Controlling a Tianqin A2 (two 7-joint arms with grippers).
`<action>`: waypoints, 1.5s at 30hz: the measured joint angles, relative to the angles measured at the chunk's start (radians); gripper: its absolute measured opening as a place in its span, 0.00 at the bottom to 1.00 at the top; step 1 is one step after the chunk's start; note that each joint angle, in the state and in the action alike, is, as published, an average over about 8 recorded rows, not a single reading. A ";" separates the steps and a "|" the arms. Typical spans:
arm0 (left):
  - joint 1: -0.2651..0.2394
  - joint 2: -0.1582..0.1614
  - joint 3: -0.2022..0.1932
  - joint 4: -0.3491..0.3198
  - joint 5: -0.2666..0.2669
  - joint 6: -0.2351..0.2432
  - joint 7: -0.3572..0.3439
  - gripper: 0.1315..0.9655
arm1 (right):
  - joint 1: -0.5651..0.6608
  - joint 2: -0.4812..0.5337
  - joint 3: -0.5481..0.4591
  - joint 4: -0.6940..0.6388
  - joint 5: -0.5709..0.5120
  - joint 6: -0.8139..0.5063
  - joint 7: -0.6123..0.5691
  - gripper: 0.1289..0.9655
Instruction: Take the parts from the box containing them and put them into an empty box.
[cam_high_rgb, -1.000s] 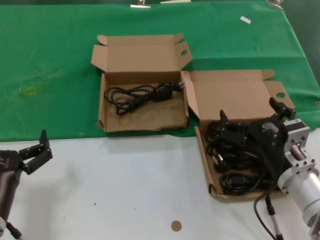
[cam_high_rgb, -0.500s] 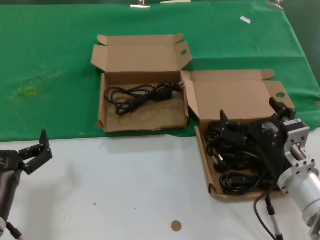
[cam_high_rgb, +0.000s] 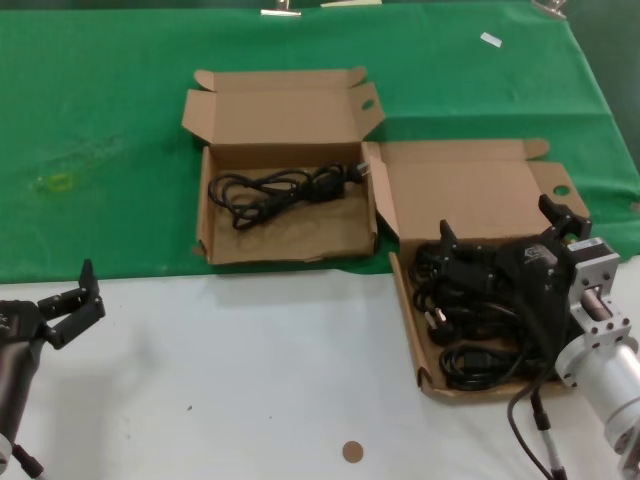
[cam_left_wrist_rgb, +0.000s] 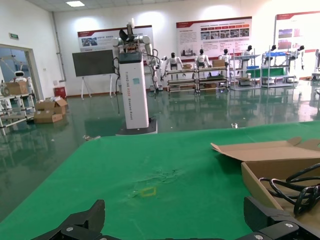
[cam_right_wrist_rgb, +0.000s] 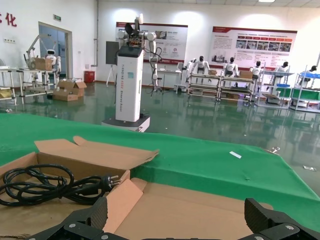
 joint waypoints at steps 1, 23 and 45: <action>0.000 0.000 0.000 0.000 0.000 0.000 0.000 1.00 | 0.000 0.000 0.000 0.000 0.000 0.000 0.000 1.00; 0.000 0.000 0.000 0.000 0.000 0.000 0.000 1.00 | 0.000 0.000 0.000 0.000 0.000 0.000 0.000 1.00; 0.000 0.000 0.000 0.000 0.000 0.000 0.000 1.00 | 0.000 0.000 0.000 0.000 0.000 0.000 0.000 1.00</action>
